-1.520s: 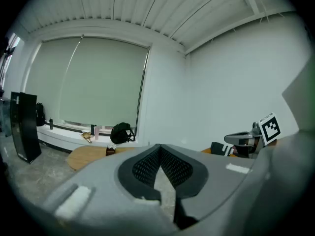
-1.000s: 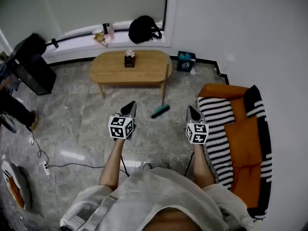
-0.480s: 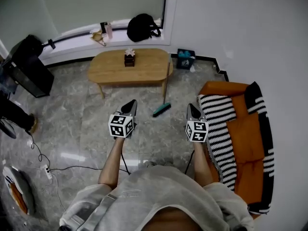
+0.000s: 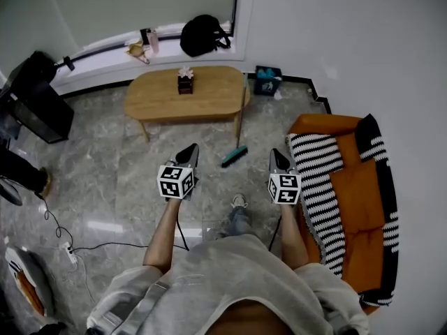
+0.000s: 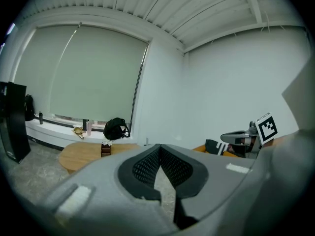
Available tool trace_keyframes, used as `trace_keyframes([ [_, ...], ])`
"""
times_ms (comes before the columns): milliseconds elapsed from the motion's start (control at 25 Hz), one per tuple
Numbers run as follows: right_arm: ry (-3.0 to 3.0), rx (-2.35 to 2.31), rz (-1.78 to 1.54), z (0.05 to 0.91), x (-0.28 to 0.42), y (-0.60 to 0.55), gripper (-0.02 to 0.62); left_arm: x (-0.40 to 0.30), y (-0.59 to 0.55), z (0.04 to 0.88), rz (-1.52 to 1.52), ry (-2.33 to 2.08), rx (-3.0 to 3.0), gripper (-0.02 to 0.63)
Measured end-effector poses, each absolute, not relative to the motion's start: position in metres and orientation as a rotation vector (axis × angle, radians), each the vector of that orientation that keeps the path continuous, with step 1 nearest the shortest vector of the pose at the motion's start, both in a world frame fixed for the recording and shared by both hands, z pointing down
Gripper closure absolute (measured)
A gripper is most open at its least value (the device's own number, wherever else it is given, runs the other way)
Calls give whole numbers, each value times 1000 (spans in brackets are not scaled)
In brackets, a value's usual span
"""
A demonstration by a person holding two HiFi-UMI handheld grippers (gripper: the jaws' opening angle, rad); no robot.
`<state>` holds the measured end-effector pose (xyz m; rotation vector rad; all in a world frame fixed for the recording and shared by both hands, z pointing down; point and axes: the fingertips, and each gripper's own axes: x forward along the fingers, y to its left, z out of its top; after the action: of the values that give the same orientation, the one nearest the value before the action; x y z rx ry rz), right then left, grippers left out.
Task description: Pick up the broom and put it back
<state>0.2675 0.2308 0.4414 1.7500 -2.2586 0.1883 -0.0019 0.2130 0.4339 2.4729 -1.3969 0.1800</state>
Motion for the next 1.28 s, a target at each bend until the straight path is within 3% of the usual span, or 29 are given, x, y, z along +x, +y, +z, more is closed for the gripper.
trace_keyframes([
  [400,-2286,1712,210,458,264,154,594,3,140,444,174,-1415,2455,603],
  [1280,-2371,1572,211,454,294,-150,594,44,-133,435,176,-1515,2390,603],
])
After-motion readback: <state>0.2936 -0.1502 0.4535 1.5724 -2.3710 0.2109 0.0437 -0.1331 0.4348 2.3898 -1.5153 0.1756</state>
